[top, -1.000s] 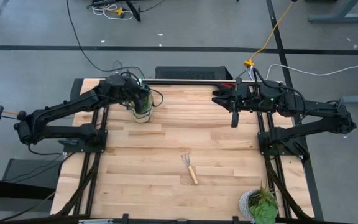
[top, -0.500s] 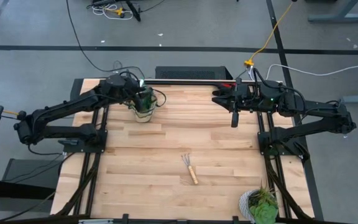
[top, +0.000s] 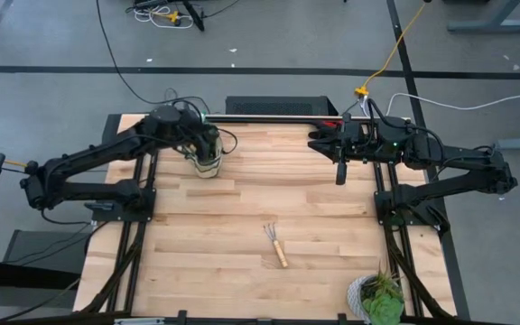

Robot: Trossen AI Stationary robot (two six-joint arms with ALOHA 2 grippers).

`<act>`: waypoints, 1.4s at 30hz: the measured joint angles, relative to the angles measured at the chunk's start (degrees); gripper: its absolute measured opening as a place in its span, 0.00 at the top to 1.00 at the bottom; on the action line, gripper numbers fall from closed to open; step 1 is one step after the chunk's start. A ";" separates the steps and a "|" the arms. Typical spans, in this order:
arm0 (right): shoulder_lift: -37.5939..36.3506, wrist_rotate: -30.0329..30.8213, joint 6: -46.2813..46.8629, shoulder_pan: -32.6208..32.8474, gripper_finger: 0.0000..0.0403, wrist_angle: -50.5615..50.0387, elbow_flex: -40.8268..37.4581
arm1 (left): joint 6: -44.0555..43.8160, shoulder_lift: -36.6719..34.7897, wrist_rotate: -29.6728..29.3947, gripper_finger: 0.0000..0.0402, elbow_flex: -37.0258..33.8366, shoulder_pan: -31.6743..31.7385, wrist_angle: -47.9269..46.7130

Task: Pick & Place Garden tools in Gardening bag
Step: Put the brown hand rake into the gardening bag

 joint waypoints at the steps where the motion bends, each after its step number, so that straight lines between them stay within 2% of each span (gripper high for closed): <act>1: 0.00 -0.02 0.00 0.00 1.00 0.00 0.00 | -0.45 -0.01 0.44 0.53 0.80 -0.16 0.05; 10: 0.00 0.00 -0.95 0.00 1.00 0.04 0.00 | 0.09 -0.02 0.97 0.56 5.60 -4.79 0.19; 28: 0.00 -0.02 -1.15 0.02 1.00 0.08 0.02 | 0.33 -0.02 0.96 0.62 5.89 -14.32 0.74; 35: 0.00 -5.71 -3.03 0.04 1.00 0.08 0.07 | 0.27 -0.02 3.91 0.65 5.89 -20.20 3.90; 42: 0.00 -6.11 -4.57 1.21 1.00 0.06 0.07 | 0.97 -0.02 3.97 0.67 5.89 -24.14 4.48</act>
